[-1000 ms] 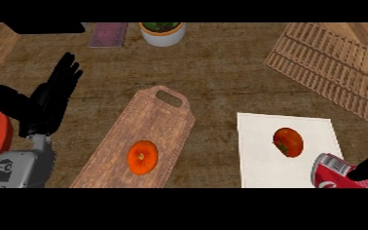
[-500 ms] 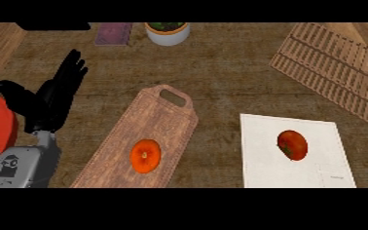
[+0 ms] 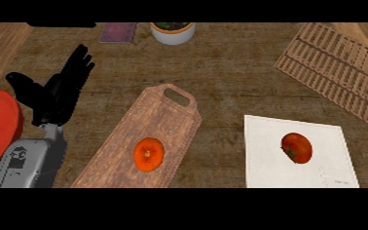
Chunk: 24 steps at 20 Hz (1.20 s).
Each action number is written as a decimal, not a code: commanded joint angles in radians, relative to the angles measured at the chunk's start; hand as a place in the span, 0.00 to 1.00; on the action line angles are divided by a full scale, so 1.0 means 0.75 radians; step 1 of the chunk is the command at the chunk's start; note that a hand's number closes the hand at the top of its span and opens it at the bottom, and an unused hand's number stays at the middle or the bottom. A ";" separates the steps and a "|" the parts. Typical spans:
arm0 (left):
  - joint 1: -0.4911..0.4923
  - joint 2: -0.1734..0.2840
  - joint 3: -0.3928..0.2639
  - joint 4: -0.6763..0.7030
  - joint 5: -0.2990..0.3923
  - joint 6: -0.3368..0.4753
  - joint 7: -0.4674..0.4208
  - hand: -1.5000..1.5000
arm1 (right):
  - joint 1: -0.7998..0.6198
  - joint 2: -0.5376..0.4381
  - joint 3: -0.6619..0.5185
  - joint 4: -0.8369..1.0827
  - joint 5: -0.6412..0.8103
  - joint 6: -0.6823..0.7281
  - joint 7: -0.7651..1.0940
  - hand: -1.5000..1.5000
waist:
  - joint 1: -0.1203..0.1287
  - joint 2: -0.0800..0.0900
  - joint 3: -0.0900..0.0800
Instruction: Pick the can from the placemat and place it in the tiered shelf
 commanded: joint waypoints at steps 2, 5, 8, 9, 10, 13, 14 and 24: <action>-0.027 0.025 0.050 0.064 0.016 -0.050 -0.035 0.50 | -0.214 0.000 0.084 0.375 0.148 0.108 -0.199 1.00 | 0.000 0.001 0.000; -0.033 0.002 0.028 0.029 0.002 -0.036 -0.006 0.50 | -0.389 0.000 0.143 0.581 0.207 0.160 -0.246 1.00 | 0.009 0.002 0.000; -0.037 0.029 0.055 0.030 0.018 -0.062 0.026 0.50 | -0.479 0.028 0.179 0.733 0.327 0.139 -0.355 1.00 | 0.010 0.002 0.000; 0.037 0.004 0.037 -0.024 0.005 -0.056 -0.006 0.50 | -0.425 0.050 0.161 0.748 0.354 0.150 -0.451 1.00 | -0.003 -0.002 0.000; -0.021 -0.015 0.030 0.024 -0.028 -0.024 -0.010 0.50 | -0.556 0.063 0.194 0.785 0.367 0.140 -0.382 1.00 | 0.001 -0.001 0.000; -0.039 -0.019 0.050 -0.001 -0.019 -0.008 0.049 0.50 | -0.546 0.041 0.160 0.860 0.402 0.200 -0.482 1.00 | -0.014 -0.004 0.000; -0.011 -0.044 0.015 0.033 -0.042 -0.026 -0.042 0.50 | -0.652 -0.006 0.165 1.030 0.440 0.213 -0.522 1.00 | 0.007 0.003 0.001; -0.032 -0.007 0.047 0.025 -0.027 -0.062 -0.017 0.50 | -0.901 0.124 0.112 1.349 0.508 -0.067 -0.542 0.00 | 0.035 0.015 0.004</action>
